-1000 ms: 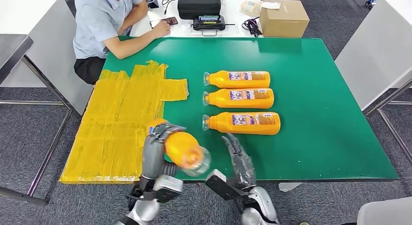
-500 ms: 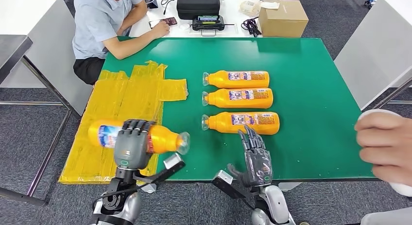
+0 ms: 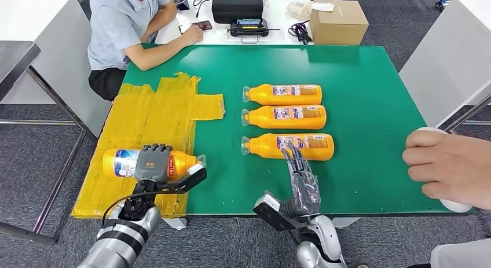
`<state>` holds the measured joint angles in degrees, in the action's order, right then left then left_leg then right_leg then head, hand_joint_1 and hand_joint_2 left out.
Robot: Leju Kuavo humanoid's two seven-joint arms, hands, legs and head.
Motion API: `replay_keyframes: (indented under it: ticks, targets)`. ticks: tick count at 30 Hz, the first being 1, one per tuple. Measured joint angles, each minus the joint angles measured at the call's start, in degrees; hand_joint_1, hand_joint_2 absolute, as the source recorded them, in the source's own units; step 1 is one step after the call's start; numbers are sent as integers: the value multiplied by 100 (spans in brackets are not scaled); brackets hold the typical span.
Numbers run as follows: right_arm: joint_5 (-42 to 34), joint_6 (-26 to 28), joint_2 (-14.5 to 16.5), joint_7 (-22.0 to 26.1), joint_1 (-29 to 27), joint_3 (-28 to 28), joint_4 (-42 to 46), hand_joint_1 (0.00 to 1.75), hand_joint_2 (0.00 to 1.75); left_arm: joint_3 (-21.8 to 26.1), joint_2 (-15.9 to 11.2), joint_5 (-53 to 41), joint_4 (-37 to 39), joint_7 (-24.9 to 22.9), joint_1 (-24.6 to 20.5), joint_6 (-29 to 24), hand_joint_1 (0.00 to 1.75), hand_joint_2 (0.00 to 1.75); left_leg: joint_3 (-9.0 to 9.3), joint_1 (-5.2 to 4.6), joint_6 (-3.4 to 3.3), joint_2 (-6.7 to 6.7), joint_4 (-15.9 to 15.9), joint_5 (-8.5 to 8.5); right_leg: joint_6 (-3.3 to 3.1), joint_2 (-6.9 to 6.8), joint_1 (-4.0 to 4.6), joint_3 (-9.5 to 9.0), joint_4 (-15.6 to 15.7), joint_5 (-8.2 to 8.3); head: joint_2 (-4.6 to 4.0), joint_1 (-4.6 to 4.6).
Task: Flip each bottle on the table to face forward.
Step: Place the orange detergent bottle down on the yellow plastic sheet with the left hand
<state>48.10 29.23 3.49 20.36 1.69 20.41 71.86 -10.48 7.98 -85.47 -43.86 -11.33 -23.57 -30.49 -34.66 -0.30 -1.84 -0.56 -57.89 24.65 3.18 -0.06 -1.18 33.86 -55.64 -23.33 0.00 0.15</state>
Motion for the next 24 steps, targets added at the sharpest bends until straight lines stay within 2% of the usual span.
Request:
replay_keyframes:
  ticks: [5,11,12,13,16,17,18,22,24]
  targets:
    - [-94,-104,68,71,6,-19,-45,0,175,28,-7,270,540,71,-318,52,175,175,4,-1,0,-7,0,3,-1,-5,-1,-9,2,-3,0,0]
    - [-121,-112,104,103,5,-27,-99,0,175,63,-7,354,858,89,-489,48,175,175,24,0,3,-5,1,-1,-4,-3,0,-24,1,-1,0,-1]
    - [-122,-112,107,103,5,-28,-104,0,175,64,-7,355,887,91,-503,48,173,175,28,0,4,-5,1,-2,-4,-3,1,-28,1,-1,0,-1]
    - [-122,-112,108,104,5,-29,-109,0,175,64,-7,355,910,92,-514,48,161,175,33,0,4,-4,1,-3,-4,-3,1,-33,1,0,0,-1]
    - [-122,-120,109,104,5,-33,-115,0,175,64,-7,355,971,67,-548,94,76,44,42,0,4,-6,1,-4,-4,-4,1,-43,0,0,0,-1]
    - [-122,-125,110,105,5,-33,-115,0,175,64,-7,359,991,51,-562,135,57,0,45,0,4,-6,1,-4,-4,-4,1,-47,0,0,0,-1]
    - [-122,-133,111,105,5,-34,-115,0,175,66,-7,364,1007,33,-576,187,50,0,48,0,4,-7,1,-4,-5,-5,1,-50,0,-1,0,-1]
    - [-124,-187,114,106,5,-39,-115,0,175,69,-7,396,1080,9,-671,528,32,175,68,0,4,-12,2,-3,-5,-7,0,-72,1,-2,0,-1]
    - [-129,-212,115,108,6,-41,-115,0,175,70,-7,438,1116,37,-727,741,22,175,76,-1,4,-12,3,-3,-5,-7,0,-81,1,-2,0,0]
